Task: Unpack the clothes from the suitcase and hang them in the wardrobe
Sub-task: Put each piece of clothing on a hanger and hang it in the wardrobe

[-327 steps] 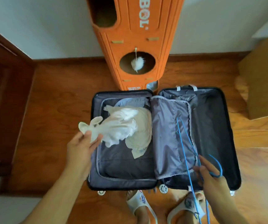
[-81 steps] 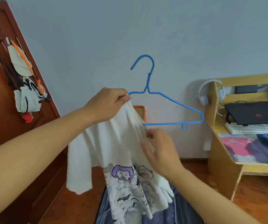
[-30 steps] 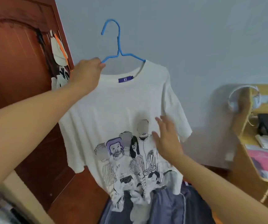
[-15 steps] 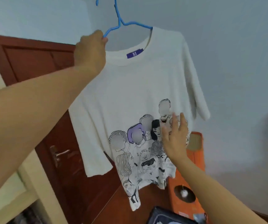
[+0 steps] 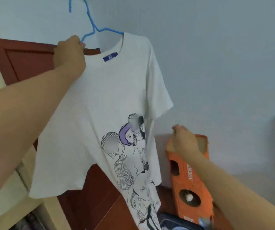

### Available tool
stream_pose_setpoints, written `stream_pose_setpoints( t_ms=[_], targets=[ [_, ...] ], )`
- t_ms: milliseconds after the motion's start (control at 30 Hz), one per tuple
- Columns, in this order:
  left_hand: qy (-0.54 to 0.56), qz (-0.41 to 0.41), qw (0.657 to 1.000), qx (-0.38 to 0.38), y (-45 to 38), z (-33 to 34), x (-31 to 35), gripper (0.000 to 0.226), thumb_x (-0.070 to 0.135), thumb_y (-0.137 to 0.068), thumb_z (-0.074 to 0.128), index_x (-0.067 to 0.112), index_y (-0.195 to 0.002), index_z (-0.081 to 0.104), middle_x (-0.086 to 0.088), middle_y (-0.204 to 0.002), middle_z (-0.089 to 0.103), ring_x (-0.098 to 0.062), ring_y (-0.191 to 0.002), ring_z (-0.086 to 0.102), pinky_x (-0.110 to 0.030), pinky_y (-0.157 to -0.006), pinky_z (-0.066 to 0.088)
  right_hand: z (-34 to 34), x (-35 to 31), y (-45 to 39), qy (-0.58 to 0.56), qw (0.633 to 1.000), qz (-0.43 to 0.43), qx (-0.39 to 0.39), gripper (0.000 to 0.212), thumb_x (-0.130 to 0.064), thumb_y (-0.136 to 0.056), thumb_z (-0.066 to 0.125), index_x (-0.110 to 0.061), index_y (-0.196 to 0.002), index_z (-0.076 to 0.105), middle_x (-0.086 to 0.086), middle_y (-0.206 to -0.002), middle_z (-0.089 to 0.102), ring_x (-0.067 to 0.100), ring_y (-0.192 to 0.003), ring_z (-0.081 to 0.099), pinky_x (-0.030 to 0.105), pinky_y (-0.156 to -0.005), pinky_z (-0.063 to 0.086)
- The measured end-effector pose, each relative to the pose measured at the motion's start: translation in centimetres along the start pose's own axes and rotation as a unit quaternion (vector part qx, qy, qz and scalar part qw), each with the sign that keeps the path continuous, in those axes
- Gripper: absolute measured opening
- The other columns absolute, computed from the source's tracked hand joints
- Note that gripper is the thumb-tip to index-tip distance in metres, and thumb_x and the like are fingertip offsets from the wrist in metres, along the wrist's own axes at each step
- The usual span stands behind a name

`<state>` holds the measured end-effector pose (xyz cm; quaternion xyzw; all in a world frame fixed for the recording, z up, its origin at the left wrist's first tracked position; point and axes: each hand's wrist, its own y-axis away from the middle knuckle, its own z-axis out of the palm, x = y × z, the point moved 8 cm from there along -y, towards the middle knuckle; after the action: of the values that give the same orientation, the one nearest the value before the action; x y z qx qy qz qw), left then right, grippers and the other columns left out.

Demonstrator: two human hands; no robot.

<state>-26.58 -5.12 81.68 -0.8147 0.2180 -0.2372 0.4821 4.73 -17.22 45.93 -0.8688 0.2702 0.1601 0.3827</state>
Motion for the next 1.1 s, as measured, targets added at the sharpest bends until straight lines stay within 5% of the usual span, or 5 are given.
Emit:
stream_pose_setpoints(
  t_ms=[233, 533, 767, 933, 1100],
  targets=[
    [0.012, 0.039, 0.998, 0.046, 0.3, -3.8, 0.8, 0.034, 0.037, -0.107, 0.038, 0.009, -0.104, 0.056, -0.026, -0.106, 0.06, -0.047, -0.098, 0.055, -0.05, -0.08, 0.046, -4.5, -14.3, 2.0, -0.177, 0.916, -0.242, 0.265, 0.051, -0.013, -0.1, 0.052, -0.006, -0.149, 0.041, 0.021, -0.158, 0.026, 0.036, -0.148, 0.024, 0.043, -0.122, 0.021],
    [-0.046, -0.029, 0.998, 0.04, -0.7, -9.7, -9.7, 0.033, 0.029, -0.108, 0.042, 0.003, -0.108, 0.063, -0.025, -0.114, 0.063, -0.043, -0.106, 0.056, -0.041, -0.08, 0.039, 12.3, -6.2, 6.5, 0.072, 0.93, -0.195, -0.304, 0.028, -0.026, -0.094, 0.05, -0.007, -0.104, 0.068, 0.013, -0.121, 0.063, 0.025, -0.098, 0.067, 0.026, -0.085, 0.053],
    [-0.016, 0.003, 0.999, -0.036, 3.0, -4.1, -13.9, 0.029, 0.041, -0.106, 0.043, 0.016, -0.096, 0.055, -0.017, -0.088, 0.062, -0.04, -0.08, 0.055, -0.043, -0.069, 0.046, -8.5, -24.5, -3.0, -0.076, 0.963, -0.247, 0.076, 0.021, -0.025, -0.099, 0.044, -0.019, -0.106, 0.063, 0.004, -0.105, 0.063, 0.032, -0.091, 0.061, 0.044, -0.078, 0.053],
    [-0.022, 0.076, 0.995, -0.069, 5.3, -6.2, -18.7, 0.029, 0.044, -0.107, 0.038, 0.022, -0.092, 0.048, -0.007, -0.077, 0.059, -0.037, -0.073, 0.055, -0.046, -0.067, 0.05, -5.6, -32.4, -5.6, -0.017, 0.97, -0.241, -0.009, 0.063, -0.037, -0.103, 0.042, -0.021, -0.158, 0.015, 0.013, -0.161, 0.022, 0.037, -0.147, 0.02, 0.05, -0.12, 0.022],
    [-0.085, 0.064, 0.991, -0.079, 7.7, -11.9, -30.9, 0.03, 0.036, -0.109, 0.038, 0.017, -0.09, 0.05, -0.009, -0.083, 0.058, -0.031, -0.075, 0.05, -0.04, -0.065, 0.036, -4.6, -43.1, 0.8, -0.148, 0.912, -0.336, -0.182, 0.024, -0.023, -0.102, 0.049, -0.04, -0.093, 0.062, -0.012, -0.086, 0.067, 0.018, -0.091, 0.064, 0.029, -0.079, 0.048]
  ],
)
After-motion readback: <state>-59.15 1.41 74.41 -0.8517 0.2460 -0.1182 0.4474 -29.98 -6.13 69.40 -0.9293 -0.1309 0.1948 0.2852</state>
